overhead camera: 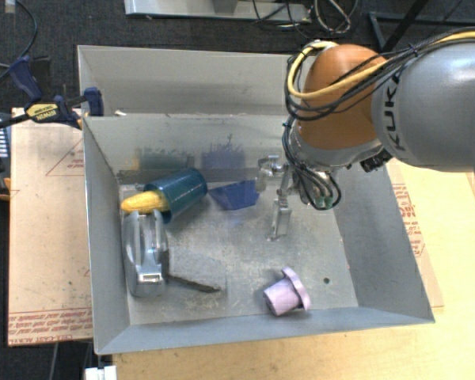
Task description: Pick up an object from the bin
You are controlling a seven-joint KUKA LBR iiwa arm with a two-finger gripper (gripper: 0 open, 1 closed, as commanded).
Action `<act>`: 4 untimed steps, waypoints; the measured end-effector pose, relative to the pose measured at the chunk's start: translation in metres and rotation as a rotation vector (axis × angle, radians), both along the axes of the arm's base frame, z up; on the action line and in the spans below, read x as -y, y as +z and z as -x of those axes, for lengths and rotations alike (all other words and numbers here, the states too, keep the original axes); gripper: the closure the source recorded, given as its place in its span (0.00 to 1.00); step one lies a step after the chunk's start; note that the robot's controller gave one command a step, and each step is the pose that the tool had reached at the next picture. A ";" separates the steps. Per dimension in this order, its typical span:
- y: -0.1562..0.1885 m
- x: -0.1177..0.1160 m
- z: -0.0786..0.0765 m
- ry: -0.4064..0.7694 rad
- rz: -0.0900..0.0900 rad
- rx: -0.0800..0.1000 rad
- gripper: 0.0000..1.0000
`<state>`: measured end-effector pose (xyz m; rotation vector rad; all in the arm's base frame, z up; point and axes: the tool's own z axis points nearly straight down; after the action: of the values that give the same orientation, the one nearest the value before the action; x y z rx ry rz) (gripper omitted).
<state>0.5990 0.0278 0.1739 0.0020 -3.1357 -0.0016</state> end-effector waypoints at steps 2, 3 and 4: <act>-0.073 -0.026 -0.043 -0.022 -0.001 0.031 0.00; -0.056 -0.050 -0.057 -0.050 -0.002 0.022 0.00; -0.071 -0.034 -0.049 -0.111 -0.003 0.025 0.00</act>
Offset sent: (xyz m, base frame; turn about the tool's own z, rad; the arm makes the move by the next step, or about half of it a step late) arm 0.0437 0.0348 -0.1039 0.0201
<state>0.6485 0.0614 0.1033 -0.1735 -3.1556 -0.0072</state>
